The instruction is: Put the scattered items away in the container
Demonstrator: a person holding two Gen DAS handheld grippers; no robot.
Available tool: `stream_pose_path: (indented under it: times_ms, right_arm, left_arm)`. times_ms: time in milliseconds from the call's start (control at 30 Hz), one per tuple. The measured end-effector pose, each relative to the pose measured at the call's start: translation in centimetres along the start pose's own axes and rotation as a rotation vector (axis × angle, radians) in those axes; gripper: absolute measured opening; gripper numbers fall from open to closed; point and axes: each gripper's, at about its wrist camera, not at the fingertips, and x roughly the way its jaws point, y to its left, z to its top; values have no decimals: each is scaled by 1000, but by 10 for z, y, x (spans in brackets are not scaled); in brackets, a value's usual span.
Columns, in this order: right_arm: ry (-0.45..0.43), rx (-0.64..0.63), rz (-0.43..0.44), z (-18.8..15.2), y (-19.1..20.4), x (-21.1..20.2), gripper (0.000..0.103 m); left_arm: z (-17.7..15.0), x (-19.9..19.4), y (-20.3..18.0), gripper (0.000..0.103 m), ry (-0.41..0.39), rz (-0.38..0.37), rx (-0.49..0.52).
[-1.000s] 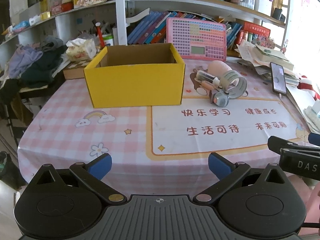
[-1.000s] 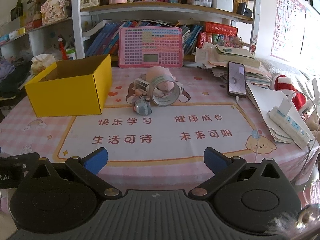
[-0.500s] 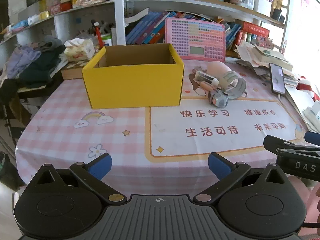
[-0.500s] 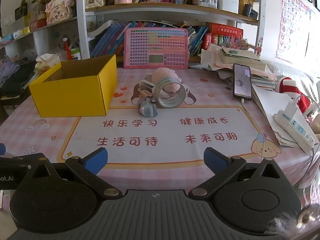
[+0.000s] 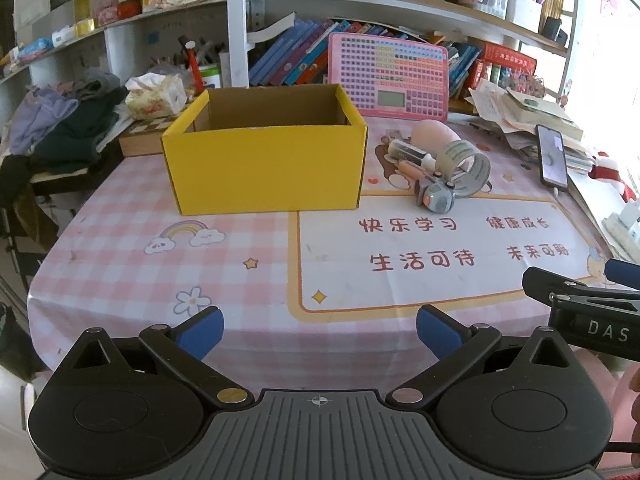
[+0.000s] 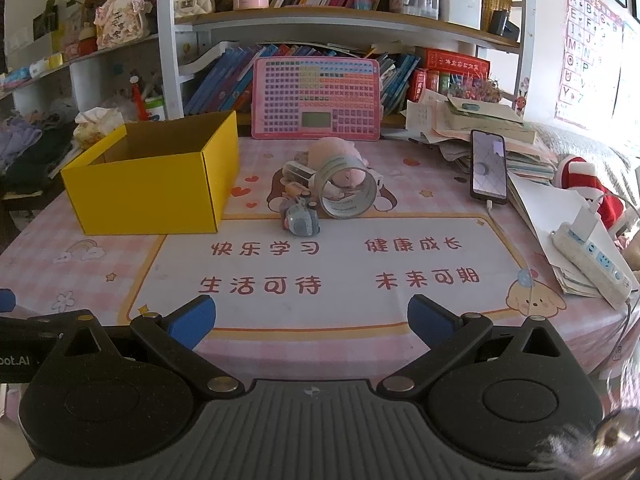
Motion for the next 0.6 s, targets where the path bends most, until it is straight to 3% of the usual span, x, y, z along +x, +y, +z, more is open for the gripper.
stream_pose_path:
  times_ms: [600]
  right_arm:
    - [29, -14, 23, -2, 4, 1, 103]
  left_arm:
    - [0, 0, 2, 103, 17, -23, -3]
